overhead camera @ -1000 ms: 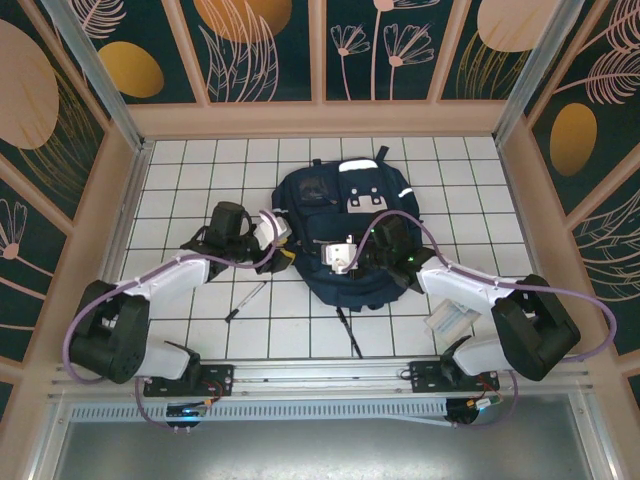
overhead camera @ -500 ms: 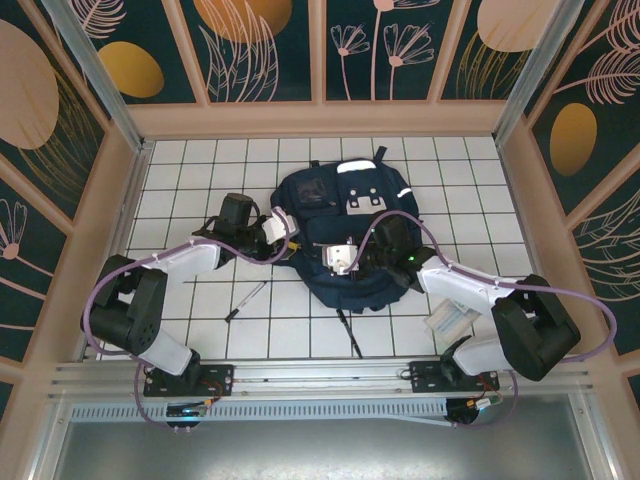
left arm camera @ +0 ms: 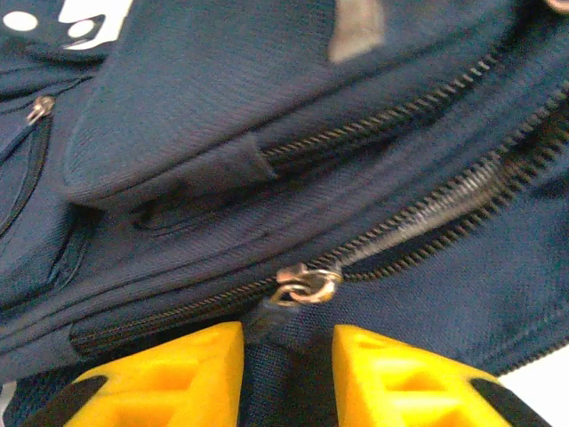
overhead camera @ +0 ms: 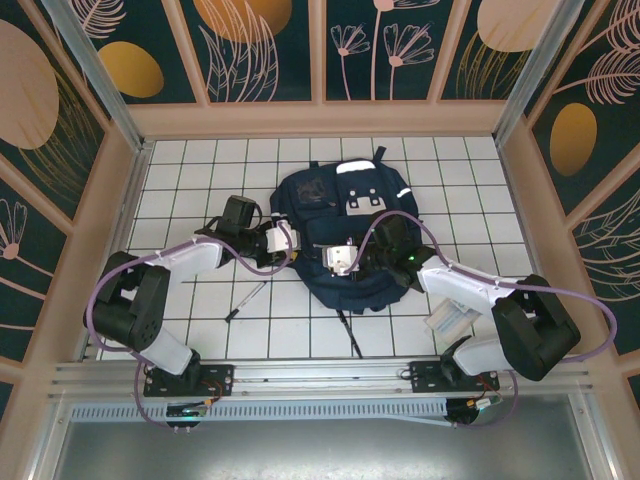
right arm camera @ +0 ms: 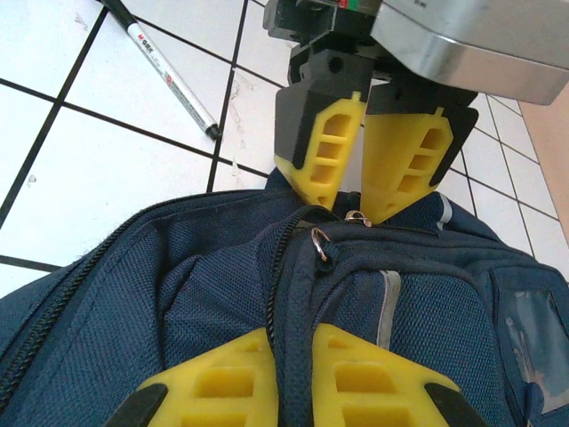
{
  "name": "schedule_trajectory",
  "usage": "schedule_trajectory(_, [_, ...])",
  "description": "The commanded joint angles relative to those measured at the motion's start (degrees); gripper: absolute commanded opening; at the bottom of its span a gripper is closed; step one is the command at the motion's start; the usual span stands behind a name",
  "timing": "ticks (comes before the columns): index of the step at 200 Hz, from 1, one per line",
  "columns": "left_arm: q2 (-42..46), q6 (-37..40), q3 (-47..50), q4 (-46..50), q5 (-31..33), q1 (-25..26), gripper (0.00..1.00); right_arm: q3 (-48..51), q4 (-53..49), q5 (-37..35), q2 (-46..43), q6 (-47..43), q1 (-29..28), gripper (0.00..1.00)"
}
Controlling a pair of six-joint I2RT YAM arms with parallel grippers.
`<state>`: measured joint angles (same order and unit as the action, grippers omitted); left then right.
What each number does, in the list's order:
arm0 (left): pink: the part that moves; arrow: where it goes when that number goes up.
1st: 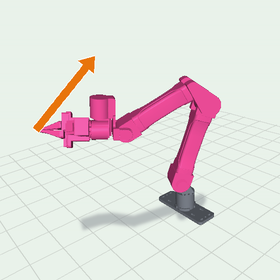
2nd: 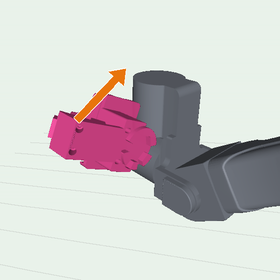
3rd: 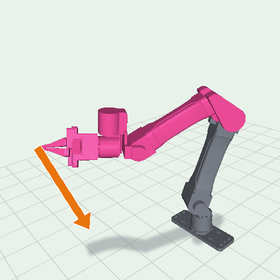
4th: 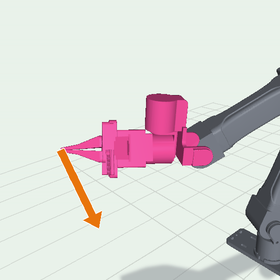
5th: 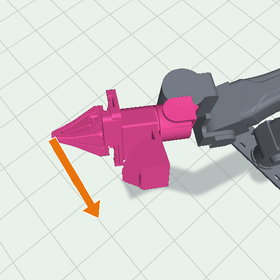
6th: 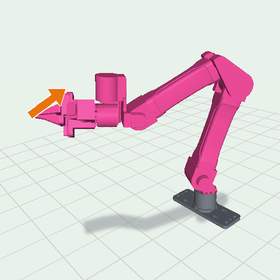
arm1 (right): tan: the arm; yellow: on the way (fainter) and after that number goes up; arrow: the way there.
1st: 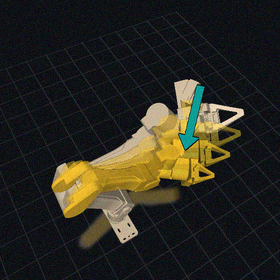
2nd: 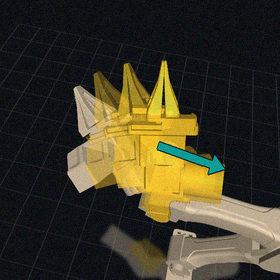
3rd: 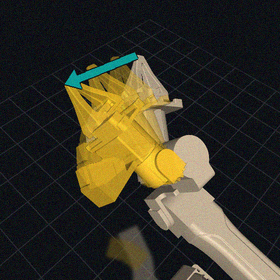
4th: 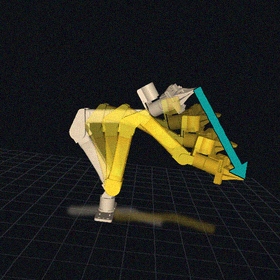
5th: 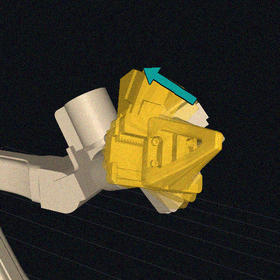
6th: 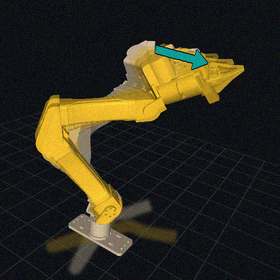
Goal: Pack the student bag
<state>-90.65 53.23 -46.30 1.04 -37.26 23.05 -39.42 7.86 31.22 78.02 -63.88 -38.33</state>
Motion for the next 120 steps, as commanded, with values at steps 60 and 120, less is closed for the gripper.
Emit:
schedule_trajectory(60, [-2.36,4.45,-1.21,-1.85,0.79,2.95,0.25,-3.17,2.21,5.89,-2.35,-0.26,-0.35,0.0])
schedule_trajectory(120, [-1.02,0.87,-0.43,-4.69,5.36,2.23,0.0,-2.71,-0.88,2.53,-2.86,-3.42,-0.36,0.0])
